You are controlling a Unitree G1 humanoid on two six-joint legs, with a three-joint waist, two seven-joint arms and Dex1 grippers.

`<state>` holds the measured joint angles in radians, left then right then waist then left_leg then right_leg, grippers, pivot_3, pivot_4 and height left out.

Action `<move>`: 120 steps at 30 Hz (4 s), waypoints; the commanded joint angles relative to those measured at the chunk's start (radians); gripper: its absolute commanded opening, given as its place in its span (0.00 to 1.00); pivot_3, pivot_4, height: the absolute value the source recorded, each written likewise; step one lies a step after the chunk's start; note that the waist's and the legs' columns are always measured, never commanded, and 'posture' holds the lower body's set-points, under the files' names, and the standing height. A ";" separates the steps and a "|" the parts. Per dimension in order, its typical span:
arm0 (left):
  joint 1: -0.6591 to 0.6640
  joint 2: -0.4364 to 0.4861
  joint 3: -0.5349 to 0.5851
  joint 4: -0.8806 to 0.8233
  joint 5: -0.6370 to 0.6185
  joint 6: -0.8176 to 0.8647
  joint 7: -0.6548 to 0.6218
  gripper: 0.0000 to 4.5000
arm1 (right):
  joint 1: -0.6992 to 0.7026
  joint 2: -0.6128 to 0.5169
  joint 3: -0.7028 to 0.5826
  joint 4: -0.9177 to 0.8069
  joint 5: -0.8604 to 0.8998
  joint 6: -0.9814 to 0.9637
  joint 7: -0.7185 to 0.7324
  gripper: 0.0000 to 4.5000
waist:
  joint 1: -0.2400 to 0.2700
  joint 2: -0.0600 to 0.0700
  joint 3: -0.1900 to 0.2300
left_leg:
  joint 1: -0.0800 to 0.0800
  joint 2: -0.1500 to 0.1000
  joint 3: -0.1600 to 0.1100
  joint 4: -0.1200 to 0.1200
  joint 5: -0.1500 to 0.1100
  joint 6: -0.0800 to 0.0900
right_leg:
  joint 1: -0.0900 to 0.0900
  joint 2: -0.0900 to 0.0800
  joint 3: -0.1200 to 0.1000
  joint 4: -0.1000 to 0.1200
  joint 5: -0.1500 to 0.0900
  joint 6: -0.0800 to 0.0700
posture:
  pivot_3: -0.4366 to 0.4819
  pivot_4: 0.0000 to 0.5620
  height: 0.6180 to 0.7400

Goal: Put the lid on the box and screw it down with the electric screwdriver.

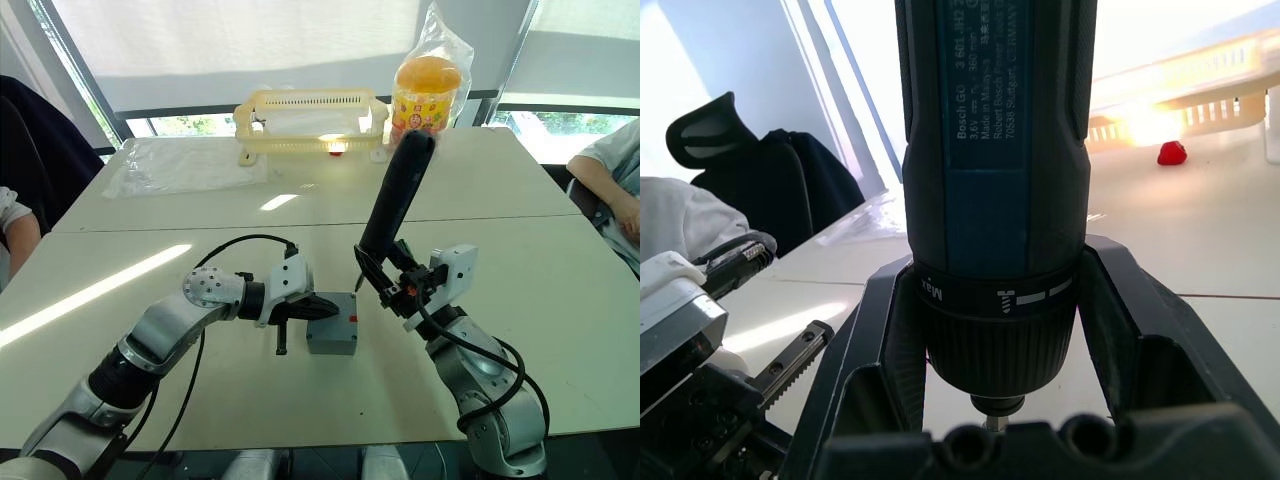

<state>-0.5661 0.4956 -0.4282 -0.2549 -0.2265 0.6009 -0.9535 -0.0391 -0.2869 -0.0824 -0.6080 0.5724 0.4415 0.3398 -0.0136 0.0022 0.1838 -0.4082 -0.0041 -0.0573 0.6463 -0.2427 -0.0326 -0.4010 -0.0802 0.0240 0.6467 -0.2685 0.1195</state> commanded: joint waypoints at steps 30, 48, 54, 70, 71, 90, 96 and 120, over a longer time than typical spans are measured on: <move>0.022 0.021 -0.027 0.004 0.027 0.022 -0.005 0.00 | -0.019 0.013 0.019 0.007 -0.038 -0.070 0.029 0.39 | 0.000 0.000 0.000 | 0.000 0.000 0.000 0.000 0.000 0.000 | 0.000 0.000 0.000 0.000 0.000 0.000 | 0.48 0.27 1.00; 0.025 0.021 -0.036 0.005 0.034 0.017 -0.007 0.00 | 0.003 -0.024 0.069 0.044 -0.096 -0.009 0.031 0.39 | 0.000 -0.002 -0.002 | 0.002 0.000 -0.001 0.000 0.000 0.000 | 0.003 0.000 -0.001 0.000 0.000 0.000 | 0.48 0.27 1.00; 0.027 0.019 -0.034 0.003 0.038 0.018 -0.006 0.00 | 0.007 -0.036 0.082 0.062 -0.113 0.006 0.028 0.39 | 0.000 -0.004 -0.004 | 0.004 0.000 -0.001 -0.001 0.000 0.000 | 0.005 0.000 -0.001 -0.001 -0.002 -0.003 | 0.48 0.27 1.00; 0.035 0.021 -0.037 -0.003 0.045 0.018 -0.006 0.00 | 0.001 -0.050 0.089 0.111 -0.165 0.020 -0.014 0.39 | 0.003 -0.012 -0.010 | 0.012 0.001 -0.001 -0.001 0.000 0.000 | 0.014 -0.001 -0.001 -0.005 -0.006 -0.008 | 0.48 0.27 1.00; 0.035 0.021 -0.037 -0.003 0.045 0.018 -0.006 0.00 | 0.003 -0.047 0.091 0.112 -0.163 0.019 -0.013 0.39 | 0.003 -0.012 -0.011 | 0.011 0.001 -0.001 -0.001 0.000 0.000 | 0.014 -0.001 -0.001 -0.005 -0.006 -0.008 | 0.48 0.27 1.00; 0.035 0.021 -0.053 0.005 0.062 0.019 -0.007 0.00 | 0.063 -0.059 0.158 0.172 -0.260 -0.068 0.006 0.39 | 0.003 -0.019 -0.024 | 0.019 0.002 -0.004 -0.013 0.000 0.000 | 0.022 -0.002 -0.001 -0.018 -0.005 -0.009 | 0.48 0.27 1.00; 0.038 0.021 -0.056 0.006 0.066 0.018 -0.009 0.00 | 0.070 -0.075 0.179 0.204 -0.298 -0.059 0.002 0.39 | 0.003 -0.020 -0.029 | 0.020 0.002 -0.004 -0.014 0.000 0.000 | 0.022 -0.002 -0.001 -0.019 -0.005 -0.009 | 0.48 0.27 1.00; 0.045 0.025 -0.067 0.020 0.083 0.002 -0.009 0.00 | 0.094 0.026 0.129 0.155 -0.249 -0.198 0.020 0.39 | 0.002 -0.020 -0.032 | 0.020 0.004 -0.005 -0.020 -0.001 -0.002 | 0.023 -0.011 -0.002 -0.033 -0.005 -0.011 | 0.48 0.27 1.00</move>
<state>-0.5432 0.5025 -0.4613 -0.2586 -0.1780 0.5927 -0.9594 0.0166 -0.2599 0.0529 -0.4889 0.3310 0.2280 0.3610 -0.0117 -0.0181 0.1513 -0.3890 -0.0001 -0.0619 0.6262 -0.2440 -0.0343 -0.3779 -0.0913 0.0223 0.6138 -0.2734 0.1089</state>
